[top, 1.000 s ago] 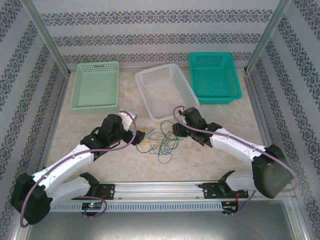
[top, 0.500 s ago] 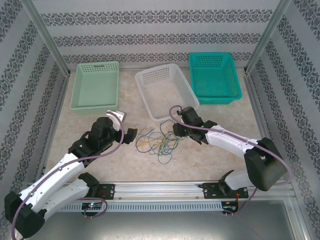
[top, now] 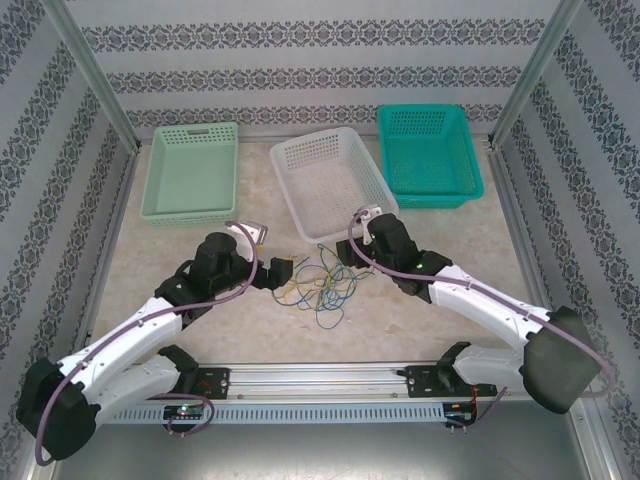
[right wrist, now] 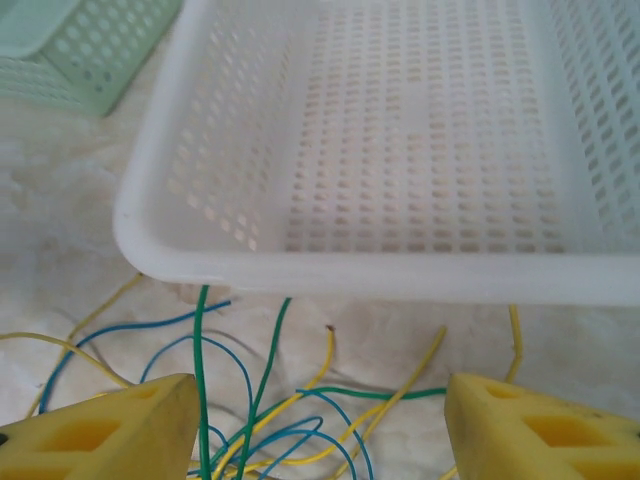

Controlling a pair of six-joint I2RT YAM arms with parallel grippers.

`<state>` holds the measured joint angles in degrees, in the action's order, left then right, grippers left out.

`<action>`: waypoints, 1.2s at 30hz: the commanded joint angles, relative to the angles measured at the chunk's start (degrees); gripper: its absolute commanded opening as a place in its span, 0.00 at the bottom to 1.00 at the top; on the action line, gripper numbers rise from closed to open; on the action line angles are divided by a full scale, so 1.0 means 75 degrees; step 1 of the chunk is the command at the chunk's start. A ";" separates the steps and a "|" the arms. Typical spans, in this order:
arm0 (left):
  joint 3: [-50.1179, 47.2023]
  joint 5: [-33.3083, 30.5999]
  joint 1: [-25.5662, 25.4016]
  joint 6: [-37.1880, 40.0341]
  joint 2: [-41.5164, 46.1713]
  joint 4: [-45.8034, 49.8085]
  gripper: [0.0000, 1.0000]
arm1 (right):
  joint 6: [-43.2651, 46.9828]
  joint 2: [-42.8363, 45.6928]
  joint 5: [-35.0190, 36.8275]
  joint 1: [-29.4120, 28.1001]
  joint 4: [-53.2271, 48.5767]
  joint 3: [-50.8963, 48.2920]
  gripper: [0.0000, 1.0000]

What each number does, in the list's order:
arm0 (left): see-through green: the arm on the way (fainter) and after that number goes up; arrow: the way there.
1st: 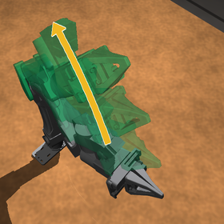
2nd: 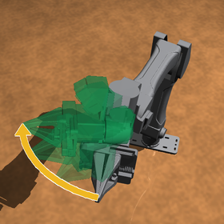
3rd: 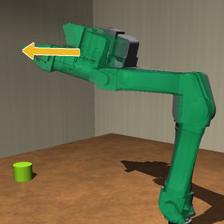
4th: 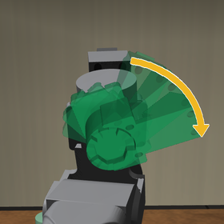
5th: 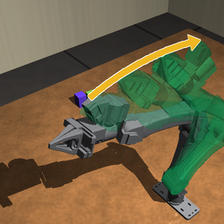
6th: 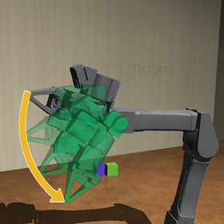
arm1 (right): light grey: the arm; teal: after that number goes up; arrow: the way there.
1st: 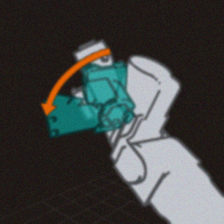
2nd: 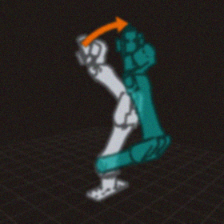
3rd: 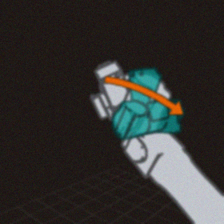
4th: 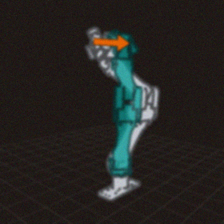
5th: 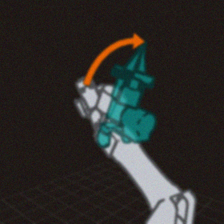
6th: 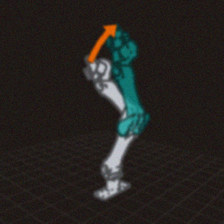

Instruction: Untangle the cables

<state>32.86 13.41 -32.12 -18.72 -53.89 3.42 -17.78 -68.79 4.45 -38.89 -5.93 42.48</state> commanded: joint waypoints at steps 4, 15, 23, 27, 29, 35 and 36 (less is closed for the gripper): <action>0.0323 0.0788 0.0219 -0.1326 -0.0670 -0.0942 1.00 | 0.0269 -0.0255 -0.0285 -0.0357 0.0165 0.0017 0.63; 0.0720 0.1382 0.0545 -0.2373 -0.1547 -0.1072 1.00 | -0.0032 -0.0837 -0.1913 -0.1191 0.1634 -0.0049 0.61; 0.0649 0.1661 0.0588 -0.2748 -0.1735 -0.1336 1.00 | -0.0640 -0.1588 -0.1800 -0.1504 0.3033 -0.0056 0.66; 0.0671 0.1587 0.0657 -0.2646 -0.1612 -0.1089 1.00 | -0.0655 -0.2071 -0.1554 -0.1517 0.2895 0.0207 0.54; 0.0740 0.1397 0.0832 -0.2439 -0.1378 -0.0538 1.00 | -0.0687 -0.2034 -0.1514 -0.1517 0.2848 0.0168 0.54; 0.0720 0.0922 0.1636 -0.1522 -0.0507 0.1603 1.00 | -0.0669 -0.1456 -0.0896 -0.1350 0.2115 -0.0256 0.55; 0.0690 0.0843 0.1647 -0.1425 -0.0392 0.1853 1.00 | -0.0667 -0.1387 -0.0885 -0.1304 0.2011 -0.0312 0.56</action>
<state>37.01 21.69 -20.69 -33.91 -59.05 7.62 -22.37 -81.32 -4.95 -49.50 12.25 41.54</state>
